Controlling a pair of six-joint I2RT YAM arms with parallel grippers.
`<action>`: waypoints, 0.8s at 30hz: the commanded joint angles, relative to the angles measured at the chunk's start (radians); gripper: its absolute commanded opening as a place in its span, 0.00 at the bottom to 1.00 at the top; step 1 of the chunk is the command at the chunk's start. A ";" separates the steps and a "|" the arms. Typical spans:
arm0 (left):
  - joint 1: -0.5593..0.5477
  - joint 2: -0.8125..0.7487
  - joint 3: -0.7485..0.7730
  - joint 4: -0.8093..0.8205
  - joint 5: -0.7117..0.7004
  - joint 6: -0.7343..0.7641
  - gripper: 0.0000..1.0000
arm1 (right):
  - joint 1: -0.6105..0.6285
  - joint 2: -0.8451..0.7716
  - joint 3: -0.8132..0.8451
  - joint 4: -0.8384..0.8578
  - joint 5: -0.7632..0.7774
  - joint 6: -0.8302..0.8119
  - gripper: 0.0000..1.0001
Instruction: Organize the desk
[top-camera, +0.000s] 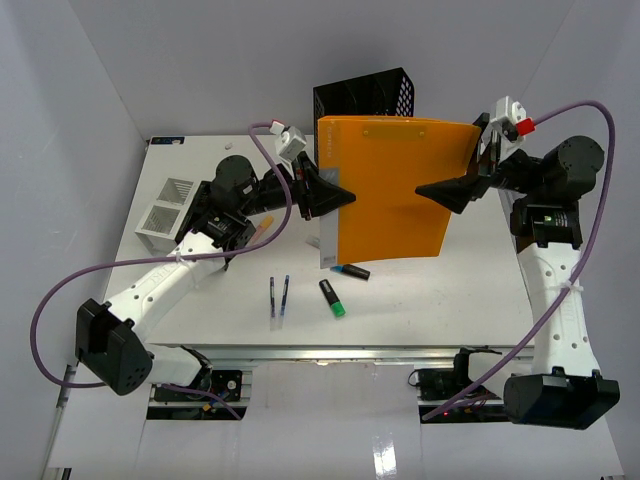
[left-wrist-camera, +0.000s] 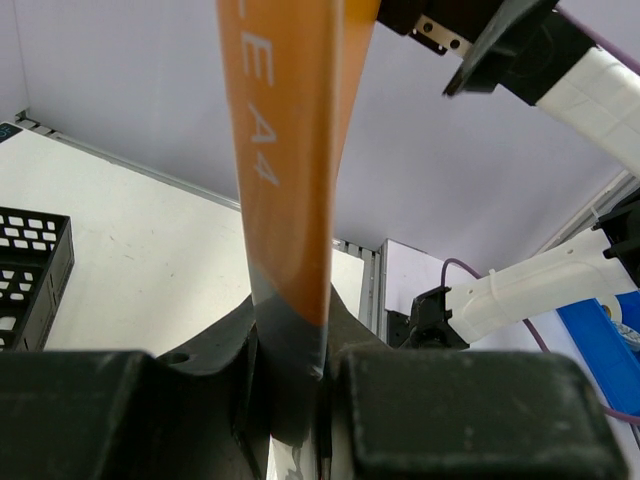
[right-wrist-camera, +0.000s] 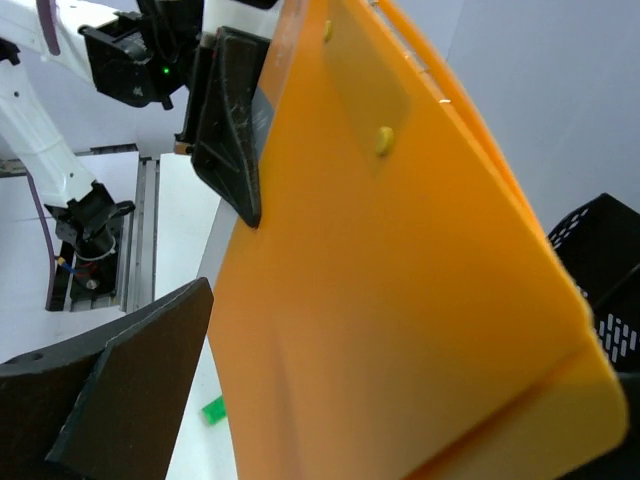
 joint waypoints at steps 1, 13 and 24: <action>0.006 -0.020 0.044 0.033 -0.010 -0.007 0.00 | 0.025 -0.025 -0.046 -0.234 0.029 -0.252 0.75; 0.009 -0.021 0.038 0.016 -0.031 0.009 0.00 | 0.033 -0.049 -0.093 -0.225 -0.013 -0.295 0.18; 0.016 -0.067 -0.024 -0.006 -0.157 0.014 0.61 | 0.033 -0.062 -0.085 -0.226 0.012 -0.316 0.08</action>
